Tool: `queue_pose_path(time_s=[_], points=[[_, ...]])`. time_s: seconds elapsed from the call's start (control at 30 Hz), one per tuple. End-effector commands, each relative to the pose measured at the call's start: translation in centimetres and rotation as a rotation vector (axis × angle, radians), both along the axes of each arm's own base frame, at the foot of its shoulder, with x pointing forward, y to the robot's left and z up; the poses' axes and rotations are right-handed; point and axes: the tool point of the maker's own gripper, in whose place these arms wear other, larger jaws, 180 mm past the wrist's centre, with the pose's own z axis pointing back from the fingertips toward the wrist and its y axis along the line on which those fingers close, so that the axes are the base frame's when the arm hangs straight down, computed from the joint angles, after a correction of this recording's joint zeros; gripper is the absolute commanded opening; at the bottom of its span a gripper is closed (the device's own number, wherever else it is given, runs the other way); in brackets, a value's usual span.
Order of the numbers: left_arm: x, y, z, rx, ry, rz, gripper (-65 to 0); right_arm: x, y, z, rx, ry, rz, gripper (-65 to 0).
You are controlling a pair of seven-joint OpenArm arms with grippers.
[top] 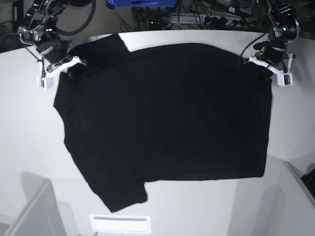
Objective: Fold the T-shirt properly
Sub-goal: 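Carry the shoulder edge with both grippers toward the hem, folding the shirt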
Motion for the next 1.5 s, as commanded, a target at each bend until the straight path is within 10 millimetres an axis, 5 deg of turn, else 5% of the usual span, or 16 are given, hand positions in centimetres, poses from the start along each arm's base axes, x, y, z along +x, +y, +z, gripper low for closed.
queue_pose_path(time_s=[0.0,0.3,1.47], points=[[0.6,0.3,1.0,0.016,-0.028,-0.009,-65.0,1.2,-0.2,1.2,-0.008,-0.053,0.003,-65.0],[2.2,1.6,1.8,0.013,-0.064,0.088,-65.0,4.3,-0.1,2.6,0.001,-0.112,0.010,-65.0],[6.6,3.5,2.1,0.030,-0.111,0.170,-65.0,13.8,0.1,2.5,0.037,-0.127,-0.015,-65.0]])
